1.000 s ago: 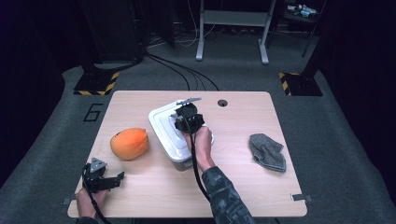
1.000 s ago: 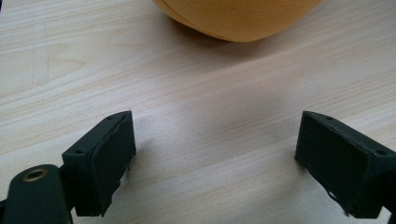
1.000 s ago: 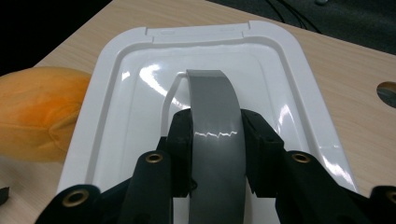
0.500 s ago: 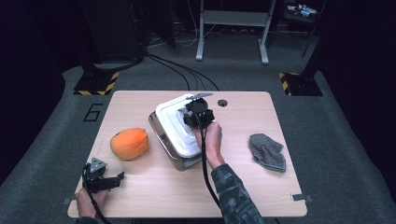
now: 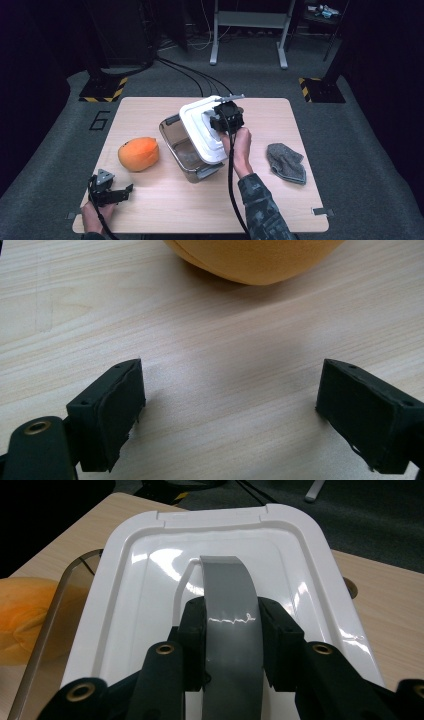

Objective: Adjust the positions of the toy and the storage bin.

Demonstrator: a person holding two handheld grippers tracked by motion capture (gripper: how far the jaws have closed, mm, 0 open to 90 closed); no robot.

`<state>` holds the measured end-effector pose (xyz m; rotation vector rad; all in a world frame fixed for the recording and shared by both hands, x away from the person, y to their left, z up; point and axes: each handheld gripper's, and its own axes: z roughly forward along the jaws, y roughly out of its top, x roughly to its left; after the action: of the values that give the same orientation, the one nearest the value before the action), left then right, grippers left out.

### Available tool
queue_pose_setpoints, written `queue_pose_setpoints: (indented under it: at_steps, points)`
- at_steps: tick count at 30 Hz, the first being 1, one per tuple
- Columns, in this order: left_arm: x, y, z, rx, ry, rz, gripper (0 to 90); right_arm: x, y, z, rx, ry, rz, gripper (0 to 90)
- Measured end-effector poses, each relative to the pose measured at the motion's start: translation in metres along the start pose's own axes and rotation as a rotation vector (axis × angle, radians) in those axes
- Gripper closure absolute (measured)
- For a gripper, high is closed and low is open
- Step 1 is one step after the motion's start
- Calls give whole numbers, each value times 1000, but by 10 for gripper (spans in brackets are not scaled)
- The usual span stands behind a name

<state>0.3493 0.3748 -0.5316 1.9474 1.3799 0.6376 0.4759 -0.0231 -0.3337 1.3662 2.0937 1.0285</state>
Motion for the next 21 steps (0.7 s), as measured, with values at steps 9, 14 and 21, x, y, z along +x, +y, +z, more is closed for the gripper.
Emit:
queue_pose_setpoints:
  at_steps: [9,14,21]
  points:
    - [0,0,0,1,-1,-1,119,-17,-1,-7,-14,-19,26,662]
    - [0,0,0,0,0,0,119,-29,-1,-12,-21,-33,36,663]
    - [0,0,0,-4,3,1,120,-49,-6,-19,-32,-46,58,662]
